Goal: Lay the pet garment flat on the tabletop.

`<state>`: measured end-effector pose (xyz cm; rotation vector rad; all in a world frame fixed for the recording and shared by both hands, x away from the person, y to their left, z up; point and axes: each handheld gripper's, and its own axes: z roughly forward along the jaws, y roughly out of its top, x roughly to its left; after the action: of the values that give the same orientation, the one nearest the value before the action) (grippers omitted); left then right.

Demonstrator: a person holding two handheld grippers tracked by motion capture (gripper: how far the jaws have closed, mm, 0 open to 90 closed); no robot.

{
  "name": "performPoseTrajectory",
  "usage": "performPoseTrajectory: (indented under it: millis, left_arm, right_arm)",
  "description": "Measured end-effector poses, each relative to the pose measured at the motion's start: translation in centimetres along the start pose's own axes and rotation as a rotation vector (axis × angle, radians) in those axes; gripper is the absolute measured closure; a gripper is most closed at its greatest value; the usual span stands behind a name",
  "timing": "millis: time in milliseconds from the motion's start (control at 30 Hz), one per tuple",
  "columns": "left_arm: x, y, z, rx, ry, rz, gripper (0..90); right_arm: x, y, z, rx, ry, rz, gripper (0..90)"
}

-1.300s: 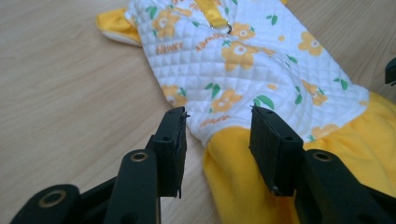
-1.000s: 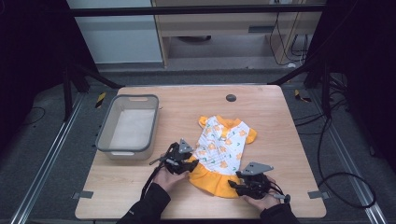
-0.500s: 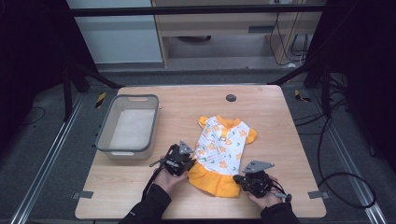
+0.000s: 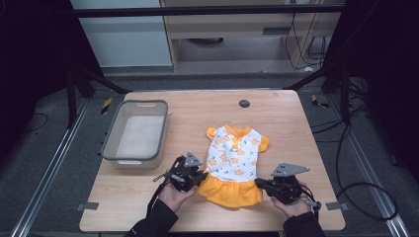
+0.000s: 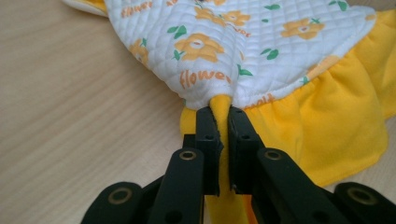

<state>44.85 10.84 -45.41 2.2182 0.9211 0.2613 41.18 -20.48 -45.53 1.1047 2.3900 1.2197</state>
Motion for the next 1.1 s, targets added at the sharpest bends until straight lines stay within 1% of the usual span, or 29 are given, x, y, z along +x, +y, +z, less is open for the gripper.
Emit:
performPoseTrajectory:
  millis: [33,67,100,133,200,233,267,300,367,433,467,500,533,567,633,667,700,733,767,800,833,933,967,1000,1033,1067,1100]
  left_arm:
    - [0.0,0.0,0.0,0.000,0.000,0.000,84.1]
    - [-0.5,-0.5,0.3,0.006,-0.001,-0.009,83.7]
    - [-0.7,-0.7,0.4,0.009,-0.001,-0.009,83.3]
    - [-1.0,-1.0,0.5,0.015,0.004,-0.002,83.0]
    - [-1.4,-1.4,0.7,0.026,0.005,0.006,82.8]
    - [-1.6,-1.5,0.8,0.027,0.013,0.009,82.6]
    - [-1.7,-1.7,0.9,0.028,0.014,0.013,82.2]
    - [-1.7,-1.7,0.9,0.028,0.014,0.013,81.2]
    - [-1.8,-2.2,1.4,0.034,0.023,0.013,78.8]
    - [-1.8,-2.3,1.6,0.035,0.021,0.013,75.3]
    - [-1.7,-2.3,1.7,0.029,0.020,0.010,73.2]
    - [-1.6,-2.3,1.6,0.025,0.022,0.012,71.7]
    - [-1.5,-2.3,1.4,0.015,0.021,0.009,69.5]
    - [-1.5,-2.3,1.2,0.001,0.024,0.010,67.3]
    - [-1.3,-2.2,0.5,-0.019,0.027,0.010,64.3]
    - [-1.1,-2.1,0.0,-0.042,0.034,0.008,62.4]
    - [-0.9,-1.9,-0.4,-0.055,0.037,0.008,60.8]
    - [-0.5,-1.6,-1.0,-0.082,0.051,0.001,59.9]
    - [-0.3,-1.3,-1.3,-0.094,0.059,0.001,59.4]
    - [0.2,-1.0,-1.7,-0.112,0.069,-0.003,58.7]
    - [0.7,-0.4,-2.2,-0.130,0.080,-0.009,58.6]
    - [2.2,1.1,-2.5,-0.157,0.125,-0.015,58.2]
    - [2.2,1.1,-2.5,-0.157,0.125,-0.015,58.0]
    - [2.9,2.0,-2.3,-0.165,0.155,-0.017,58.0]
    - [2.9,2.0,-2.3,-0.165,0.155,-0.017,58.0]
    - [3.7,2.9,-1.9,-0.176,0.185,-0.020,58.0]
    - [3.7,2.9,-1.9,-0.176,0.185,-0.020,58.0]
  right_arm:
    - [-0.1,-0.2,0.1,0.016,-0.003,-0.001,89.1]
    - [-0.3,-0.3,0.2,0.031,-0.014,-0.006,89.0]
    - [-0.4,-0.5,0.3,0.042,-0.021,-0.005,88.9]
    - [-0.6,-0.6,0.4,0.045,-0.024,-0.008,88.9]
    - [-0.9,-0.8,0.5,0.060,-0.049,-0.009,88.8]
    - [-1.0,-0.9,0.6,0.062,-0.060,-0.015,88.8]
    - [-1.1,-0.9,0.7,0.065,-0.070,-0.016,88.8]
    - [-1.1,-1.0,0.8,0.065,-0.070,-0.013,88.8]
    - [-1.2,-1.2,1.0,0.078,-0.087,-0.020,88.7]
    - [-1.3,-1.3,1.2,0.086,-0.087,-0.016,88.6]
    - [-1.4,-1.5,1.5,0.097,-0.099,-0.020,88.0]
    - [-1.5,-1.6,1.6,0.099,-0.104,-0.027,87.8]
    - [-1.4,-1.7,1.6,0.101,-0.102,-0.019,87.3]
    - [-1.4,-1.7,1.6,0.096,-0.106,-0.023,86.1]
    - [-1.5,-1.6,1.3,0.067,-0.112,-0.024,83.4]
    - [-1.5,-1.6,1.2,0.053,-0.119,-0.025,82.0]
    - [-1.6,-1.4,0.9,0.030,-0.126,-0.019,81.1]
    - [-1.7,-1.3,0.8,0.014,-0.128,-0.015,80.1]
    - [-2.0,-1.1,0.5,-0.010,-0.136,-0.006,79.4]
    - [-2.1,-1.0,0.4,-0.022,-0.140,0.004,78.7]
    - [-2.4,-0.8,0.2,-0.042,-0.149,0.006,77.9]
    - [-3.3,0.0,-0.2,-0.096,-0.167,0.038,76.7]
    - [-3.3,0.0,-0.2,-0.096,-0.167,0.038,76.7]
    - [-3.9,0.5,-0.3,-0.124,-0.173,0.054,75.6]
    - [-4.3,0.7,-0.3,-0.135,-0.182,0.063,75.1]
    - [-4.6,1.0,-0.3,-0.145,-0.188,0.069,74.5]
    - [-5.0,1.2,-0.2,-0.154,-0.197,0.080,74.0]
